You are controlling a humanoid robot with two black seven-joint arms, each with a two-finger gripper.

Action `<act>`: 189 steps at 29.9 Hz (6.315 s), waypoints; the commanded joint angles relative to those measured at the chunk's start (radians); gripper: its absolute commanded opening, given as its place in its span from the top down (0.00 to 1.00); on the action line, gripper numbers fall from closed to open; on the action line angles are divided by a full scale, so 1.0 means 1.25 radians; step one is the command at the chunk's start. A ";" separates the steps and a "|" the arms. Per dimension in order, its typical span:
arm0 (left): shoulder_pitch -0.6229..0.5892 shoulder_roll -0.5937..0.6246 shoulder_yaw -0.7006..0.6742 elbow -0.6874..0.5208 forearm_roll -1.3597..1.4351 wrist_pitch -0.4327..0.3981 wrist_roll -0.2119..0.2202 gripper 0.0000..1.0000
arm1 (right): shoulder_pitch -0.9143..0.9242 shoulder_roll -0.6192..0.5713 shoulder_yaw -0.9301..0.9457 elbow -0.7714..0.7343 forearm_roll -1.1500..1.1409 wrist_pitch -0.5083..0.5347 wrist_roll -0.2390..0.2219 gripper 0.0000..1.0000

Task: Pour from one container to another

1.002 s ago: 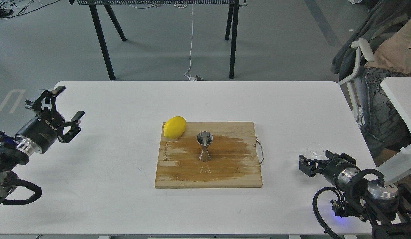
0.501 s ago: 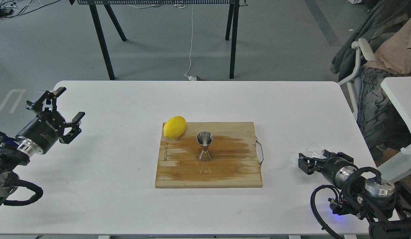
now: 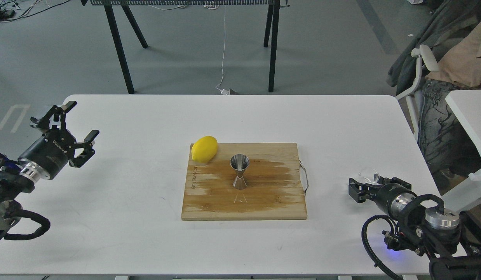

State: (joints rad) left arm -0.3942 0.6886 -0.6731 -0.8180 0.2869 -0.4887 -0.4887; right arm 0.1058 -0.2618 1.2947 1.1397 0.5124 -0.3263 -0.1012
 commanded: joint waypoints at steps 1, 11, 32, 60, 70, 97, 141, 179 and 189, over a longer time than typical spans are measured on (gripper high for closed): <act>0.000 0.000 0.000 0.000 0.000 0.000 0.000 0.01 | 0.000 0.000 -0.001 0.000 0.000 0.001 0.000 0.28; -0.001 0.000 0.000 0.016 0.000 0.000 0.000 0.01 | 0.000 0.011 0.000 -0.005 -0.022 0.012 -0.001 0.45; 0.000 -0.011 0.000 0.018 0.000 0.000 0.000 0.01 | 0.010 0.014 0.001 0.042 -0.033 0.073 -0.001 0.63; -0.005 -0.029 0.001 0.018 0.000 0.000 0.000 0.01 | 0.320 0.039 -0.413 0.204 -0.790 0.190 -0.012 0.66; -0.007 -0.029 0.001 0.017 0.000 0.000 0.000 0.01 | 0.353 0.038 -0.497 0.203 -0.841 0.190 -0.012 0.66; -0.007 -0.028 0.001 0.016 0.000 0.000 0.000 0.01 | 0.385 0.030 -0.569 0.199 -0.941 0.190 -0.012 0.66; -0.007 -0.029 0.000 0.016 0.000 0.000 0.000 0.01 | 0.444 0.032 -0.656 0.164 -1.031 0.187 -0.010 0.66; -0.010 -0.029 0.000 0.016 0.000 0.000 0.000 0.01 | 0.475 0.035 -0.693 0.142 -1.092 0.185 -0.005 0.66; -0.009 -0.029 0.000 0.016 -0.001 0.000 0.000 0.01 | 0.495 0.034 -0.699 0.142 -1.103 0.185 -0.005 0.66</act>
State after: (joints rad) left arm -0.4052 0.6519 -0.6734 -0.7977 0.2855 -0.4887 -0.4887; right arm 0.7176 -0.2175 0.4205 1.3177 -0.8565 -0.0951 -0.1074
